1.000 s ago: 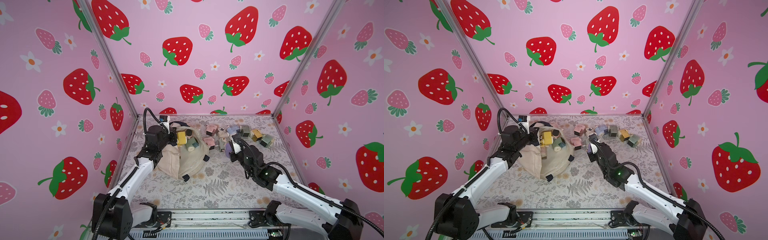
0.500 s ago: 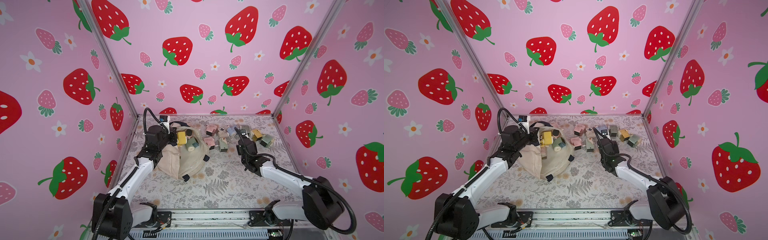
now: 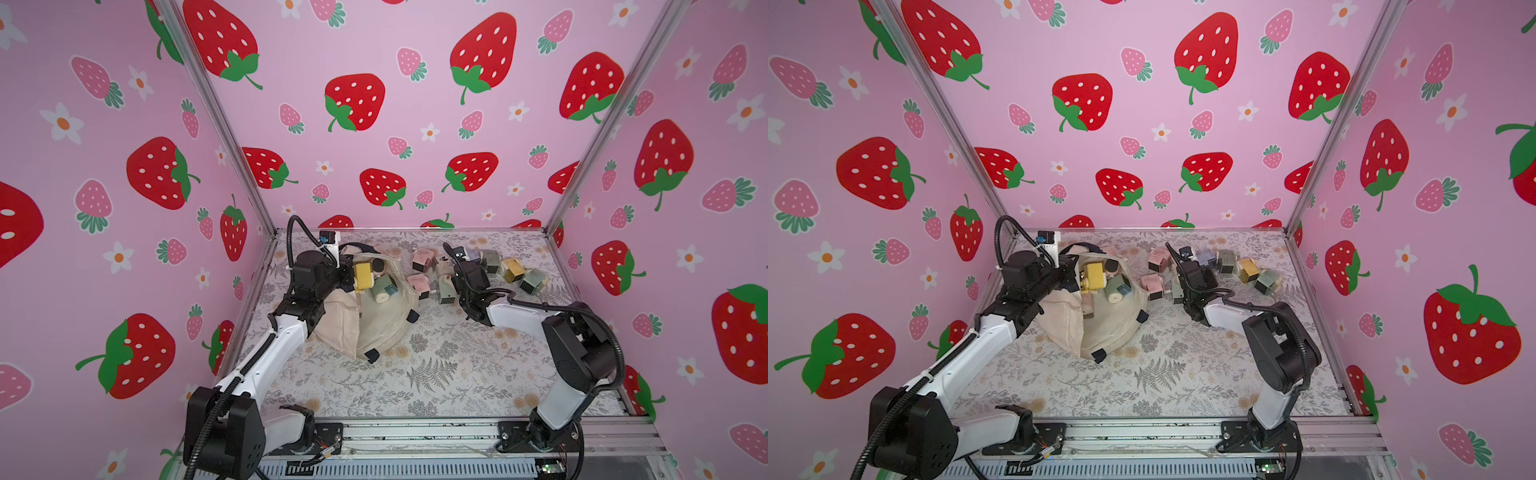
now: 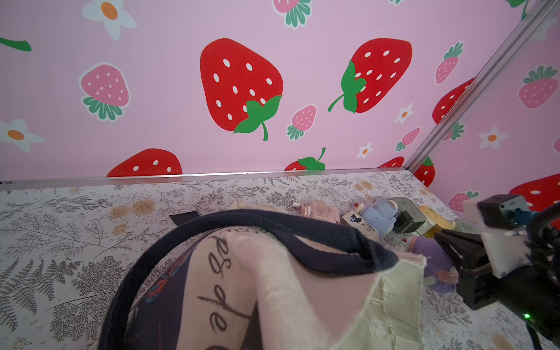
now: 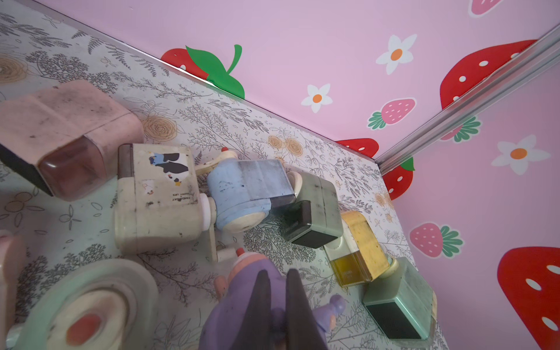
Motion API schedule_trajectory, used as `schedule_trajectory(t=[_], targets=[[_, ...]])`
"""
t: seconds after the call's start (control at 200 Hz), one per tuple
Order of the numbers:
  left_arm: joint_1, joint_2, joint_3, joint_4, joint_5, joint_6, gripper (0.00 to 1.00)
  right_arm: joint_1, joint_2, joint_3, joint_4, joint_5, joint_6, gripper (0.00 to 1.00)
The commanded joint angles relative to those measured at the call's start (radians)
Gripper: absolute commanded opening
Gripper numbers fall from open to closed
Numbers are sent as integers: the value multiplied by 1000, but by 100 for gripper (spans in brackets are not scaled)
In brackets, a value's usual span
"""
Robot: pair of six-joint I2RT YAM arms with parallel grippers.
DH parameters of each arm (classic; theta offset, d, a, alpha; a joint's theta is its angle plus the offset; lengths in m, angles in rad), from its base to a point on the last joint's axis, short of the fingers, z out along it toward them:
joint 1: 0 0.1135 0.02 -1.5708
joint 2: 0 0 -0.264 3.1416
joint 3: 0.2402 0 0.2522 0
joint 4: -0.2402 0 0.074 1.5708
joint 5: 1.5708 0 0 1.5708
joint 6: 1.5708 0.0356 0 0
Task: Take out the pencil sharpeners from the tote bags
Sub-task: Place the pencil sharpener at the center of the board.
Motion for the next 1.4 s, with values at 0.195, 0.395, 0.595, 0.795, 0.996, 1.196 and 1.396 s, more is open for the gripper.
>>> schedule_trajectory(t=[0.195, 0.395, 0.595, 0.795, 0.996, 1.196, 1.396], targets=[[-6, -4, 80, 112, 47, 10, 0, -5, 48, 22, 35, -93, 11, 0], [-8, -4, 80, 113, 48, 8, 0, 6, 57, 8, 11, -152, 46, 0], [-7, -1, 80, 112, 50, 9, 0, 17, 41, -10, -28, -181, 95, 0], [-8, 5, 86, 112, 55, 8, 0, 32, -14, -54, -55, -243, 158, 4], [-7, 2, 85, 111, 53, 8, 0, 33, -60, -83, -73, -275, 206, 9], [-7, 2, 84, 111, 54, 7, 0, 34, -93, -98, -90, -288, 228, 17], [-8, 2, 85, 110, 49, 10, 0, 36, -131, -109, -105, -299, 235, 27]])
